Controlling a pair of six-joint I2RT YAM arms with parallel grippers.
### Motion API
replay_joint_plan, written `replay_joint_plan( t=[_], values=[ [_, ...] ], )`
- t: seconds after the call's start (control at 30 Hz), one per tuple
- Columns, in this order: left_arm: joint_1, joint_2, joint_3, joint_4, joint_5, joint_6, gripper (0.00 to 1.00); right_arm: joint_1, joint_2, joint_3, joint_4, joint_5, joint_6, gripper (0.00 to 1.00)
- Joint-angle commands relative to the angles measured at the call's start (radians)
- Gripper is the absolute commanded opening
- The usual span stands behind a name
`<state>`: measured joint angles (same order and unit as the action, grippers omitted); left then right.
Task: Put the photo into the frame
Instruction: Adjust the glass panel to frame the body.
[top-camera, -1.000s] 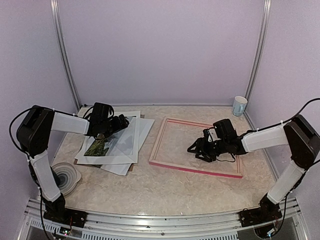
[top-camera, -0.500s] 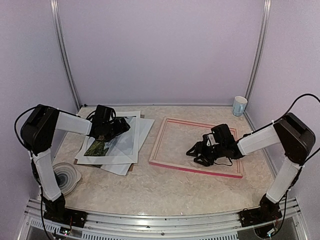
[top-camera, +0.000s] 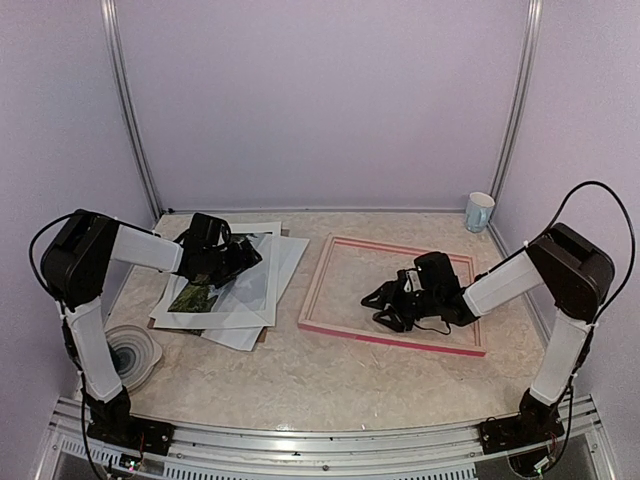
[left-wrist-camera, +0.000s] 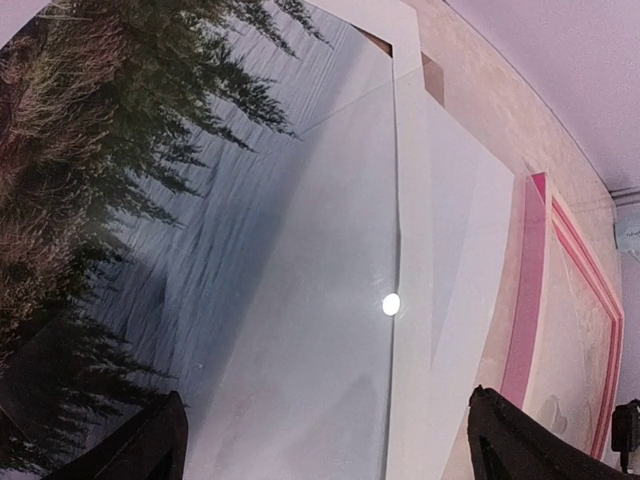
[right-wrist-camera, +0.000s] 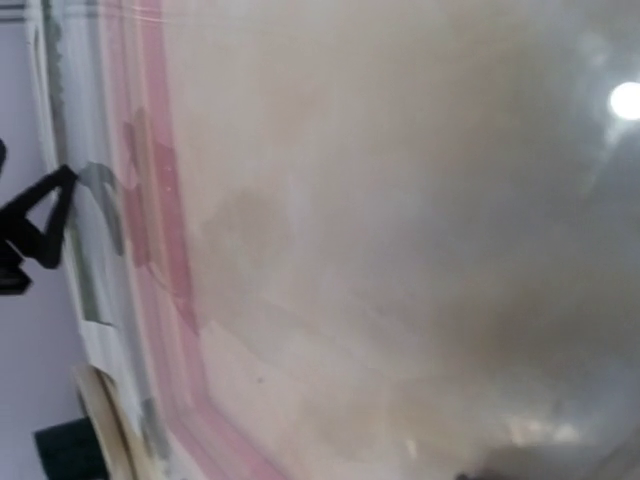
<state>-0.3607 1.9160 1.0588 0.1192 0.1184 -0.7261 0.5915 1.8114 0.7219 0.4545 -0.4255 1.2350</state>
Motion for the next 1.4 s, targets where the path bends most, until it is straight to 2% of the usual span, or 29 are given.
replay_joint_plan(
  t=[0.0,0.13,0.37,0.73,0.83,1.07,1.37],
  values=[
    [-0.005,0.0,-0.005,0.02,0.037,-0.018,0.96,0.013,0.023,0.007,0.125,-0.003,0.084,0.55],
    [-0.02,0.004,0.002,0.016,0.049,-0.02,0.96,0.013,0.014,0.028,0.101,0.011,0.083,0.49],
    [-0.026,-0.002,0.004,0.014,0.063,-0.025,0.96,0.013,-0.01,0.048,0.088,0.049,0.084,0.31],
    [-0.026,-0.014,0.004,0.02,0.091,-0.039,0.96,0.013,0.007,-0.006,0.271,0.096,0.112,0.09],
    [-0.024,-0.025,0.005,0.02,0.09,-0.035,0.96,0.007,0.009,-0.006,0.264,0.082,0.102,0.06],
    [0.0,-0.051,0.007,0.016,0.088,-0.033,0.96,-0.062,-0.012,0.067,0.054,-0.03,-0.041,0.06],
    [0.009,-0.062,0.009,0.01,0.073,-0.024,0.96,-0.222,-0.083,0.182,-0.341,-0.137,-0.371,0.05]
  ],
)
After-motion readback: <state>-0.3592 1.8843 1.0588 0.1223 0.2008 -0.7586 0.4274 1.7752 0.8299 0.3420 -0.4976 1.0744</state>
